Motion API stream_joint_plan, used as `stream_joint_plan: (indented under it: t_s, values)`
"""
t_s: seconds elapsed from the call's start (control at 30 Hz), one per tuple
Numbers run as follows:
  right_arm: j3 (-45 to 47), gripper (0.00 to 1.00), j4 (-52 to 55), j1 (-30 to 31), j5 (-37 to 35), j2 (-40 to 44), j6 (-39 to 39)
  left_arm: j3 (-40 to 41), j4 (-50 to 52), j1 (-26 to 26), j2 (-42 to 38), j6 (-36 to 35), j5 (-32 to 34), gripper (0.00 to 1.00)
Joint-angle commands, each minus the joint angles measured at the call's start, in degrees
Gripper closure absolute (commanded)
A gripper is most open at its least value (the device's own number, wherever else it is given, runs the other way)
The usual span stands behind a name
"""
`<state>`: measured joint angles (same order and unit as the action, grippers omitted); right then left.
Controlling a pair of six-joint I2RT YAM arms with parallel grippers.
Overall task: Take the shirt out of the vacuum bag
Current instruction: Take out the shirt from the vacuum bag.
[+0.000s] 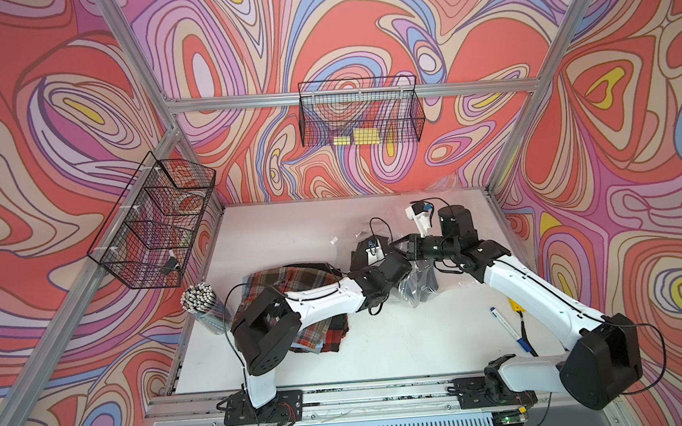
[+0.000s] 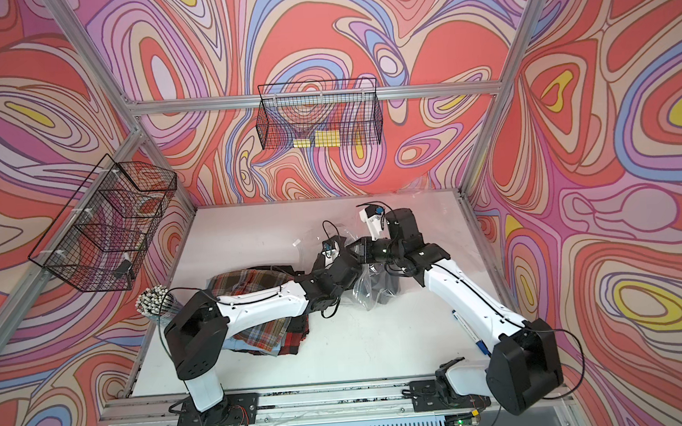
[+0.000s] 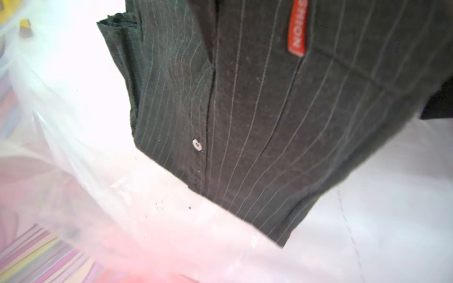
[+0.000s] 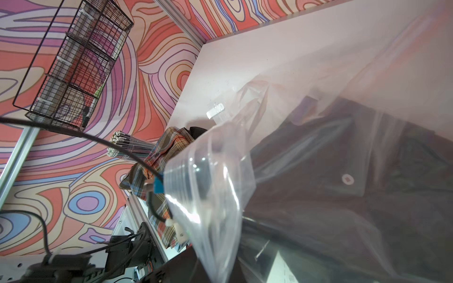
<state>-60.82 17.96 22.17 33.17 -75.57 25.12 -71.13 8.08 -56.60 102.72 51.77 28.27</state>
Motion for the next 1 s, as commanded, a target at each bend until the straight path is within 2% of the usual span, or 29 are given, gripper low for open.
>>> stream_joint_plan:
  t_s: [0.0, 0.2, 0.53, 0.87, 0.97]
  values:
    - [0.8, 1.0, 1.6, 0.9, 1.6, 0.0, -0.7, 1.0, 0.4, -0.2, -4.4, -6.2, 6.7, 1.0]
    - [0.5, 1.0, 1.3, 0.9, 1.9, -0.6, -0.5, 0.6, 1.6, -1.0, -7.2, -14.1, 12.6, 1.0]
    - [0.7, 1.0, 1.2, 0.9, 2.2, -0.7, -0.6, 1.8, 4.2, -1.0, -13.5, -21.8, 22.4, 1.0]
    - [0.2, 1.0, 0.0, 0.9, 3.4, -1.7, 0.0, 0.6, 3.3, -0.9, -17.1, -38.4, 32.5, 1.0]
    - [-0.1, 1.0, -0.4, 0.9, 3.8, -2.0, 0.2, 2.5, 0.1, -0.6, -19.7, -43.8, 35.4, 1.0]
